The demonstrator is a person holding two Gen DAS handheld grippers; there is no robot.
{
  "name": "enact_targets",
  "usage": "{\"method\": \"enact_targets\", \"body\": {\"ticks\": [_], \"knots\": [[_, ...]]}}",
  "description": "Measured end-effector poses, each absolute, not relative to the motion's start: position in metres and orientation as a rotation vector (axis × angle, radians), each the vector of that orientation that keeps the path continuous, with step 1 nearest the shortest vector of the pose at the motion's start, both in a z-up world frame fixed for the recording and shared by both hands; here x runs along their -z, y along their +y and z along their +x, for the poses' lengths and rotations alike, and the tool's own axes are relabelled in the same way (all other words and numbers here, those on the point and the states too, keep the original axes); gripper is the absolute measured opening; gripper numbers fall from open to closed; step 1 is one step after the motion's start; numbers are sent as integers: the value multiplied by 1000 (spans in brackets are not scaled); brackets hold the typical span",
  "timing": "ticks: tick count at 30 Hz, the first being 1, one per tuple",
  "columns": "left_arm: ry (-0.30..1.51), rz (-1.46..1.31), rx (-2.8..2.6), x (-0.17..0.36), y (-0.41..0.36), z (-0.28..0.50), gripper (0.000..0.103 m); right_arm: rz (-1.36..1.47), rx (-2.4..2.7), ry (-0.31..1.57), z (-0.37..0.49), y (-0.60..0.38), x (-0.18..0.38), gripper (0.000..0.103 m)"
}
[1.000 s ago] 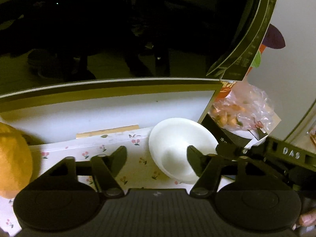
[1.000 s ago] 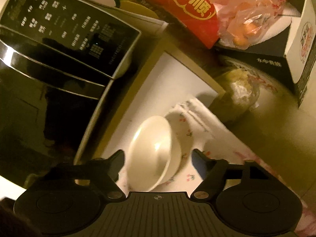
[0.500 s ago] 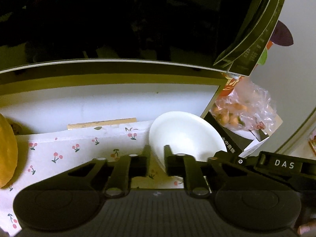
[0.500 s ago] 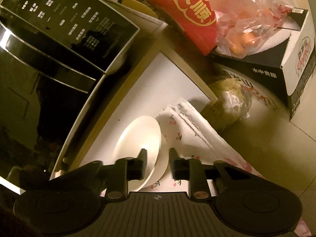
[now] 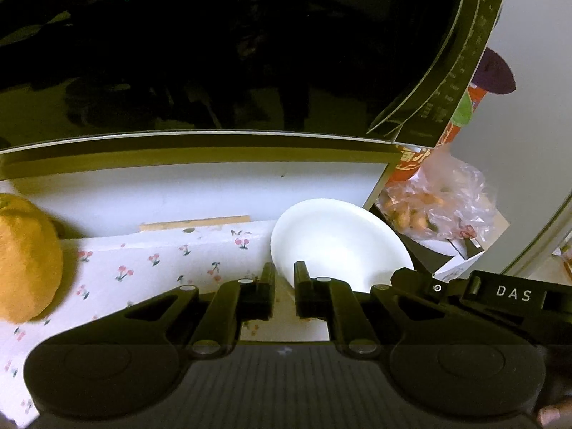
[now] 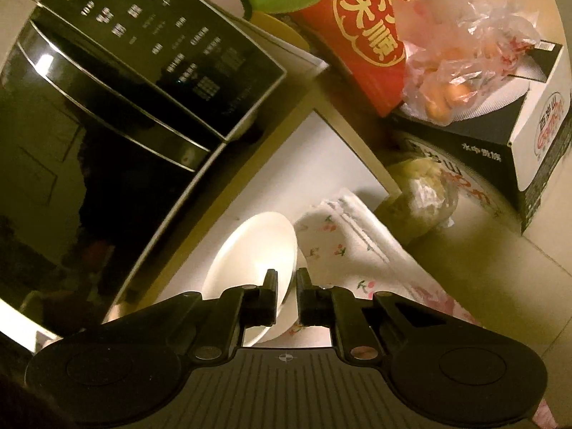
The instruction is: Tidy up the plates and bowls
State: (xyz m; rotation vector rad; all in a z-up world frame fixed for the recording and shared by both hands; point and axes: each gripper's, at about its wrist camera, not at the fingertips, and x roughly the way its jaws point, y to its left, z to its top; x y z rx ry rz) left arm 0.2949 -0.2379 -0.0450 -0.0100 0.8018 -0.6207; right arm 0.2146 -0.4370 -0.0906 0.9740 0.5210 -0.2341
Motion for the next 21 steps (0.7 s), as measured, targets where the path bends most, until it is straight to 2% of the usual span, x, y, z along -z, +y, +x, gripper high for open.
{"method": "enact_targets", "body": {"ticks": [21], "knots": [[757, -100, 597, -16, -173, 227, 10, 860, 172, 506, 165, -377, -3, 12]]}}
